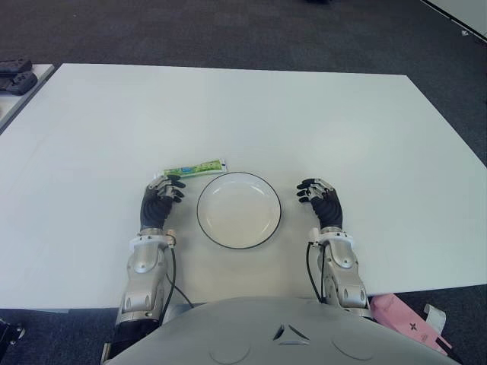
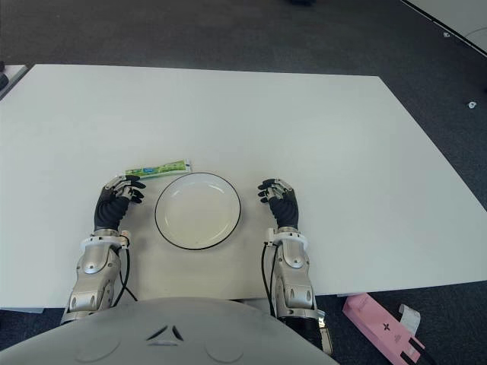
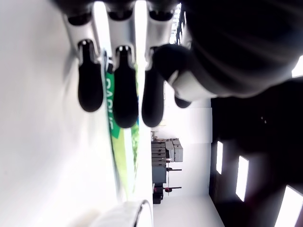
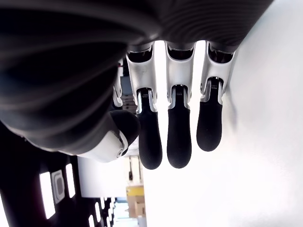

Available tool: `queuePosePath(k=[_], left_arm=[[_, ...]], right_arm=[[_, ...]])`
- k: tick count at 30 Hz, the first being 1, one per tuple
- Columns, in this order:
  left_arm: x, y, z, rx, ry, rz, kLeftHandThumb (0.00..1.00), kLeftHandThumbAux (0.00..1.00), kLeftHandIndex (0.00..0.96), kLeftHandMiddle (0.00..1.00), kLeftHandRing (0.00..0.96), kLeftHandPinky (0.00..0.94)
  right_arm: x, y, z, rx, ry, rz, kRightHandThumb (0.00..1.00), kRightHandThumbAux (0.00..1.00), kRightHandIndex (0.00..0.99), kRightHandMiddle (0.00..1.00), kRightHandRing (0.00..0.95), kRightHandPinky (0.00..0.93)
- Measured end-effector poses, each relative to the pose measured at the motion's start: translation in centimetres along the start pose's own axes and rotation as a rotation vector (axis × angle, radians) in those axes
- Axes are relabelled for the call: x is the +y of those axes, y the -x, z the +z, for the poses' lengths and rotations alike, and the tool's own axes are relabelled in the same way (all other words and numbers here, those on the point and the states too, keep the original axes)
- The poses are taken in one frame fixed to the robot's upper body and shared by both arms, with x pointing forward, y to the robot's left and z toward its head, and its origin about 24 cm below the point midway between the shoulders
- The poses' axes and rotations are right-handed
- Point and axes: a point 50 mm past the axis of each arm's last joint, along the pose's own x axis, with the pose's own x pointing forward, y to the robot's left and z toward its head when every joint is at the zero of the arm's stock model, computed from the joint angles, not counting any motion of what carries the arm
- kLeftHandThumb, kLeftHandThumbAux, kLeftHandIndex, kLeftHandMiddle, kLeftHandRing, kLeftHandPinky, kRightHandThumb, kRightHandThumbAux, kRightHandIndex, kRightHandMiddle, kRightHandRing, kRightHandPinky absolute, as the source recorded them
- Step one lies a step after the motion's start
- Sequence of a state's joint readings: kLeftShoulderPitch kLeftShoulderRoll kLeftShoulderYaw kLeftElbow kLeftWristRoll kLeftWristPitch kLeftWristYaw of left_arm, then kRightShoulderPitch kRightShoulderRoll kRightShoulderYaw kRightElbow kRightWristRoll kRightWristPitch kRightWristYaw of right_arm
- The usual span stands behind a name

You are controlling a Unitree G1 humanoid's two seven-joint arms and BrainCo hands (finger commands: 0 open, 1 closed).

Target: Put the toothpaste on the table into the plate.

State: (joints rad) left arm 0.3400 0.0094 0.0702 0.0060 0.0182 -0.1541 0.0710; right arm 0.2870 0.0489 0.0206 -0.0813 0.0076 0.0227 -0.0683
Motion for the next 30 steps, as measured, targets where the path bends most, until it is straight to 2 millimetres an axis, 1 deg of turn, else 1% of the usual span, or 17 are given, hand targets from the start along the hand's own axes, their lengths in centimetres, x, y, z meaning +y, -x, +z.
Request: queuePosePath(k=[5,7,14,19,25,30], left_arm=[[0.0,0.0,0.0,-0.001,-0.004,0.003,0.833,0.683,0.399,0.487,0.577,0.553],[0.0,0.0,0.0,-0.007,-0.032,0.018,0.833,0.683,0.401,0.486,0.575,0.555],[0.2,0.2,0.2,-0.078,-0.231,0.119,0.831,0.684,0.398,0.486,0.579,0.564],[0.6,0.3,0.7,-0.165,-0.37,0.171,0.831,0.684,0.397,0.487,0.587,0.571],[0.5,0.4,1.5,-0.24,-0.521,0.211,0.832,0.684,0.396,0.49,0.597,0.581],[0.5,0.4,2.3,-0.294,-0.618,0.242,0.833,0.684,0.389,0.51,0.626,0.623]], right_arm=[[0.0,0.0,0.0,0.0,0.0,0.0,0.71,0.725,0.43,0.507,0.518,0.526],[0.0,0.0,0.0,0.0,0.0,0.001,0.71,0.725,0.43,0.508,0.519,0.524],[0.0,0.0,0.0,0.0,0.0,-0.002,0.711,0.725,0.43,0.507,0.52,0.52],[0.0,0.0,0.0,0.0,0.0,-0.003,0.711,0.724,0.43,0.508,0.519,0.523],[0.1,0.0,0.0,0.0,0.0,-0.003,0.711,0.724,0.43,0.509,0.516,0.518],[0.2,0.0,0.0,-0.002,0.0,0.003,0.711,0.725,0.43,0.509,0.516,0.521]])
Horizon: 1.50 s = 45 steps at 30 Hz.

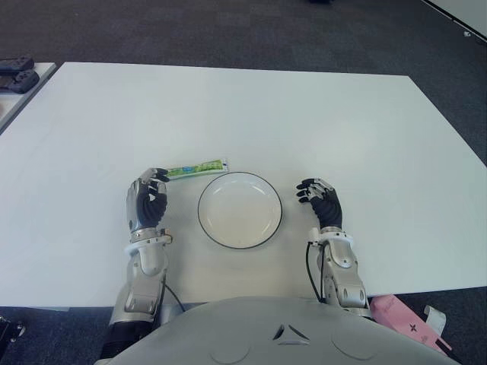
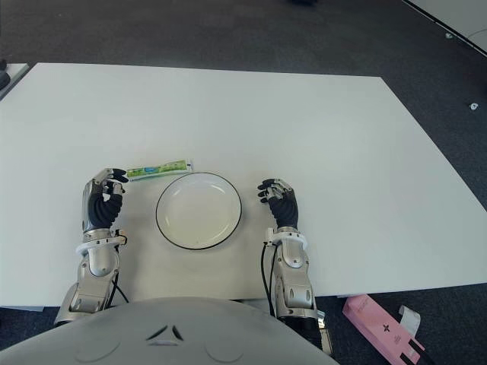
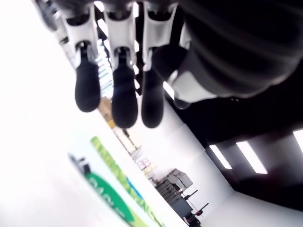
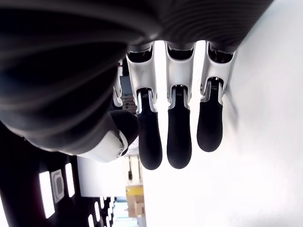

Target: Put the toothpaste on the table into the plate.

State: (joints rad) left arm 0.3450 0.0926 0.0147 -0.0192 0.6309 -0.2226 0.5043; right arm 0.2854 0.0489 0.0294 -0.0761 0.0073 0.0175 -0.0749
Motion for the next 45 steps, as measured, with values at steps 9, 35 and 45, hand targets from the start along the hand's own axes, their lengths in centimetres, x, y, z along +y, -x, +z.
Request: queuePosePath(k=[9,35,45], left_arm=[[1.4,-1.4,0.9,-0.071,-0.15,0.04,0.834,0.68,0.398,0.51,0.612,0.573],[2.7,-6.5,1.9,-0.21,-0.74,-0.313,0.476,0.16,0.006,0.016,0.012,0.013],[2.2,-8.7,1.8,-0.326,-0.868,-0.411,0.451,0.109,0.0,0.0,0.0,0.0]], right_arm=[[0.2,0.0,-0.1,-0.007,-0.001,0.006,0.711,0.725,0.43,0.507,0.515,0.515],[0.3,-0.1,-0.1,-0.013,-0.002,0.004,0.711,0.726,0.43,0.507,0.522,0.525],[0.2,-0.1,-0.1,-0.014,-0.003,-0.006,0.711,0.725,0.43,0.503,0.518,0.523]])
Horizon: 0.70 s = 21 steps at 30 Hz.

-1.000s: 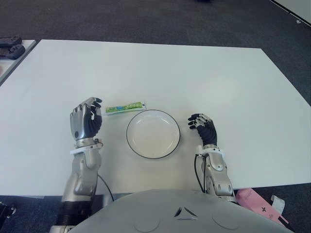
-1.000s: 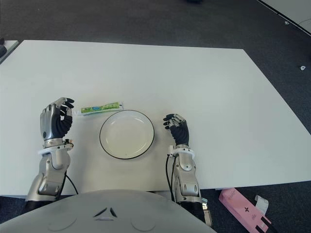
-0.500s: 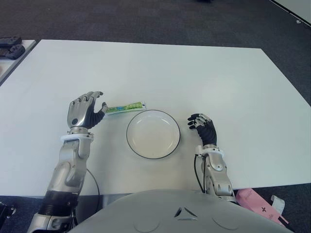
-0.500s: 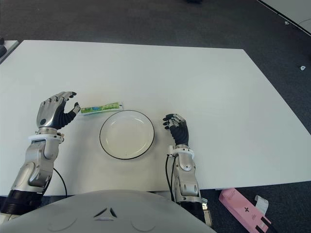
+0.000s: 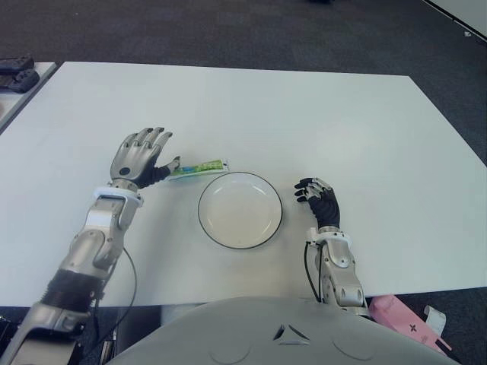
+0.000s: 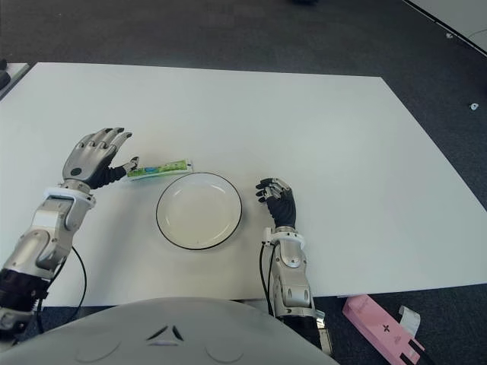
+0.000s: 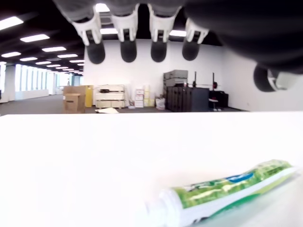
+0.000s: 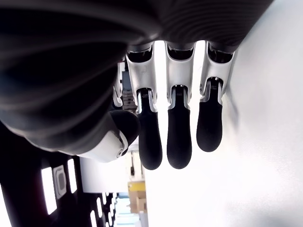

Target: Put the toothpaste on the table into the plate.

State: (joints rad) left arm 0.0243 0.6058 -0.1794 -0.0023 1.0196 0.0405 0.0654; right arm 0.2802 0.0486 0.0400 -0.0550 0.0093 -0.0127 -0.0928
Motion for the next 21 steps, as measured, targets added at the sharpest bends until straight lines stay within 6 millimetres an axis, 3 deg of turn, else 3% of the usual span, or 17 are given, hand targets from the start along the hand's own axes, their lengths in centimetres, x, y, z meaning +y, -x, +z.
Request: queuePosePath(k=[21], left_arm=[[-1.6,-2.9,1.0,-0.179,-0.099,-0.229,0.446,0.123,0.0,0.0,0.0,0.0]], right_arm=[[-0.1,0.1,0.0,-0.004,0.0,-0.004,0.711,0.725,0.429,0.499,0.504,0.509]])
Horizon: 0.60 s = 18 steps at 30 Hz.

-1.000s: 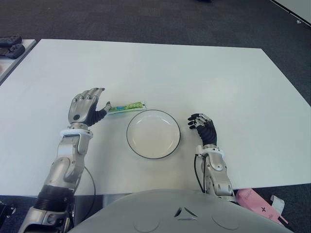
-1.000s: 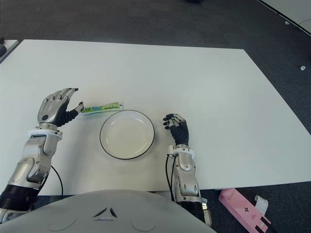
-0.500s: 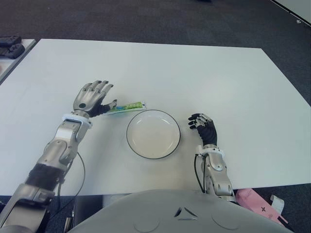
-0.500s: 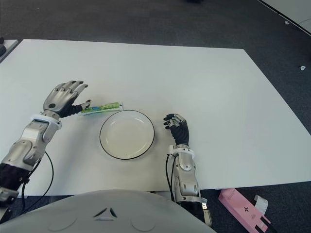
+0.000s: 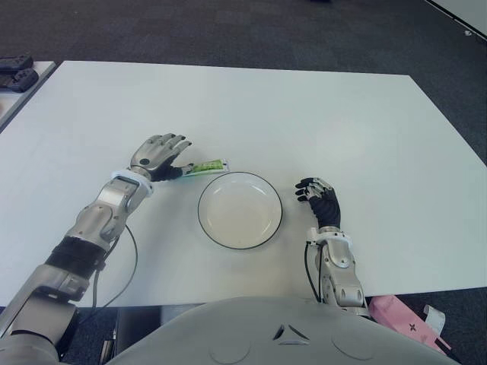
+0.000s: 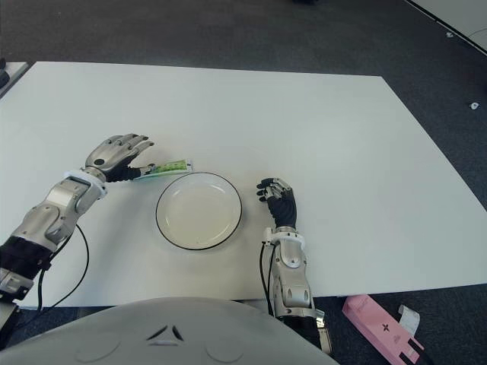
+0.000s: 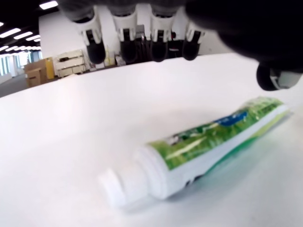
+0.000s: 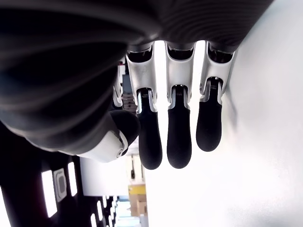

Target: Put the toothpaste on the table into the plate.

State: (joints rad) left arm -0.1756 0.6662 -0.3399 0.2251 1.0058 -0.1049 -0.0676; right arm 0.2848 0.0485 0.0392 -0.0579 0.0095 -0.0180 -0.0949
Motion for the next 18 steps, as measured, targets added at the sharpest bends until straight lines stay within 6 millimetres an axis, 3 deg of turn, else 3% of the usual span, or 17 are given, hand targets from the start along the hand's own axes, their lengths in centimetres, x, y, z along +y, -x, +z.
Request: queuePosePath(k=[18], left_arm=[[-0.9,-0.8,1.5,-0.228,-0.122,-0.211,0.442,0.125,0.0,0.0,0.0,0.0]], right_arm=[[-0.2,0.4,-0.1,-0.005,-0.003,-0.004,0.711,0.725,0.43,0.501,0.509,0.516]])
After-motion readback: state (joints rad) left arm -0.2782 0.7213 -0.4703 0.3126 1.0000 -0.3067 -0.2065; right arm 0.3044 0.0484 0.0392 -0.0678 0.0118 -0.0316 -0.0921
